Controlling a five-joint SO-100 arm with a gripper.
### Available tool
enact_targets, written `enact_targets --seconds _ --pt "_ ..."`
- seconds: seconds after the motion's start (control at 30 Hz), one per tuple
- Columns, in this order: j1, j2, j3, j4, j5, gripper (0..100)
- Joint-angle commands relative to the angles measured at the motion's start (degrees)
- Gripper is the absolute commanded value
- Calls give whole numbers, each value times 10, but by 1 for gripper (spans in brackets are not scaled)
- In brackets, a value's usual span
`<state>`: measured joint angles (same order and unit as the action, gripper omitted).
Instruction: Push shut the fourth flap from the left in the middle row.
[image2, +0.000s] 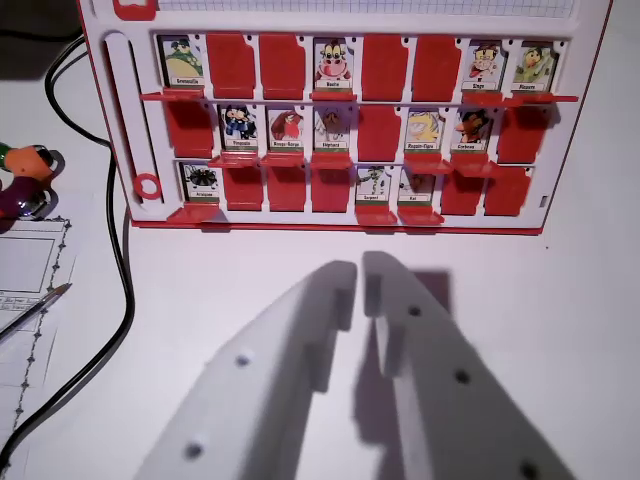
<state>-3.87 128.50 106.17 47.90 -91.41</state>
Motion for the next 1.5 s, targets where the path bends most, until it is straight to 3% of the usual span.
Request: enact_targets --seconds 0.0,0.43,0.8,1.07,1.47 --pt "0 8 30 -65 -25 0" --pt "11 -70 112 -220 -47 0" --pt "11 -189 143 -340 -41 0" --pt "12 -310 97 -397 -21 0" --pt "15 -440 -5 -423 -20 0"
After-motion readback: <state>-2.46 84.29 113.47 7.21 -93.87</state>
